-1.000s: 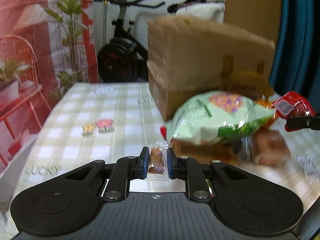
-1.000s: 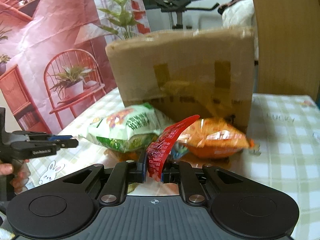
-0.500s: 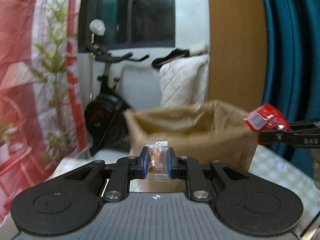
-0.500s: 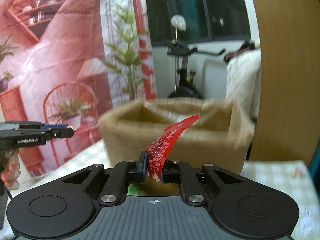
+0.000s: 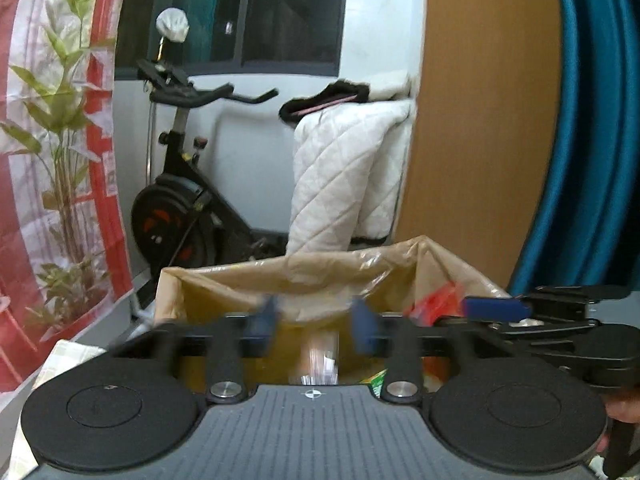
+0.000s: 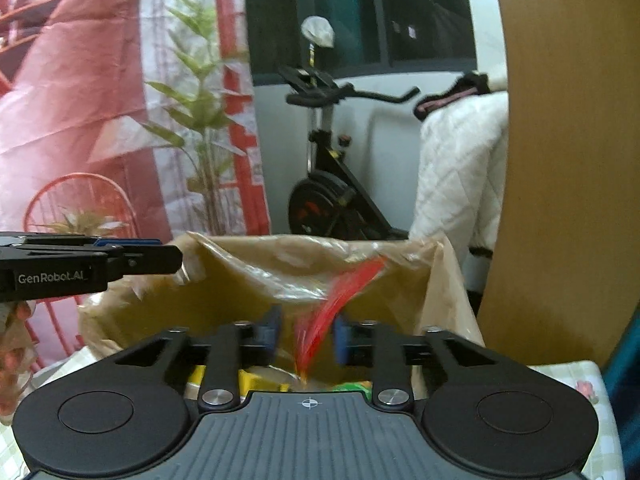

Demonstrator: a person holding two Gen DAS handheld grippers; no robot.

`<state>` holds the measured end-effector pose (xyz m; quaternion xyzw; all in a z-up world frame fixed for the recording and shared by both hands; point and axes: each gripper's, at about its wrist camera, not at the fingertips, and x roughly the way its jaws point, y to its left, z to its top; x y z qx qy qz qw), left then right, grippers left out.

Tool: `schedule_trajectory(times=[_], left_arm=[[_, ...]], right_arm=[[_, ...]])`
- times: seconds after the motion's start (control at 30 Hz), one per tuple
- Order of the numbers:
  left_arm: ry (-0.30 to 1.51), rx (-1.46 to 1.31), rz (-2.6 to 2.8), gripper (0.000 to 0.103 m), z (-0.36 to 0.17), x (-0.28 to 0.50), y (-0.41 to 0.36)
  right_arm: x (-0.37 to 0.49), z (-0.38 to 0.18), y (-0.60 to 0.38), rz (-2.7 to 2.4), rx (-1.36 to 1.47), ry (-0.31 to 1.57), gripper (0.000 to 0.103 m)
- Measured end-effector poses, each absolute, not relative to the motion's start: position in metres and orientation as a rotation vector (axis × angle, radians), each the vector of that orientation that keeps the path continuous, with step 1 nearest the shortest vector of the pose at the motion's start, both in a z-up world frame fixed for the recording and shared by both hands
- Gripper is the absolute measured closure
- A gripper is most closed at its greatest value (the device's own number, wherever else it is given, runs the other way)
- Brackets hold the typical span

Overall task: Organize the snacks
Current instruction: 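Carry both snacks over the box and open both tools to release, then lower both tools to the pile and grasp the green snack bag together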

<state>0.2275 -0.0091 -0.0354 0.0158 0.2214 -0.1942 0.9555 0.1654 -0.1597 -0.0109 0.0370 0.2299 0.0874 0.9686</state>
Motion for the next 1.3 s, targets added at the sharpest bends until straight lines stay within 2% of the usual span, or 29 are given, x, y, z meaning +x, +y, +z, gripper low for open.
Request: schedule_trajectory(times=[0.03,0.07,0.13,0.27,0.43,0.5,0.8,1.03,1.1,1.3], left_arm=[[0.439,0.027,-0.397,0.033,-0.036,0.226,-0.006],[0.431,0.018,-0.408,0.032,-0.037,0.224,-0.003],[0.455,0.01,-0.416,0.032,-0.038,0.222,0.004],[0.456,0.014,-0.38,0.031,-0.035,0.202,0.018],[0.451,0.03,-0.366,0.029,-0.029,0.171,0.031],[0.457,0.032,-0.365,0.026,-0.03,0.16,0.034],[0.522,0.051,-0.387,0.026,-0.05,0.127,0.05],[0.608,0.055,-0.447,0.026,-0.078,0.107,0.077],[0.641,0.048,-0.464,0.026,-0.091,0.103,0.088],[0.729,-0.012,-0.516,0.026,-0.127,0.101,0.11]], right_arm=[[0.164,-0.012,-0.163,0.171,0.081,0.459,0.049],[0.161,-0.013,-0.165,0.166,0.089,0.451,0.042],[0.155,-0.014,-0.172,0.164,0.113,0.442,0.039],[0.133,-0.017,-0.183,0.166,0.16,0.427,0.011],[0.098,-0.022,-0.185,0.171,0.176,0.41,0.003],[0.084,-0.026,-0.183,0.169,0.176,0.407,0.003],[0.03,-0.055,-0.172,0.157,0.243,0.438,0.003],[0.016,-0.093,-0.126,0.243,0.242,0.553,0.005],[0.016,-0.102,-0.107,0.284,0.2,0.59,0.009],[0.023,-0.116,-0.058,0.374,0.096,0.664,0.032]])
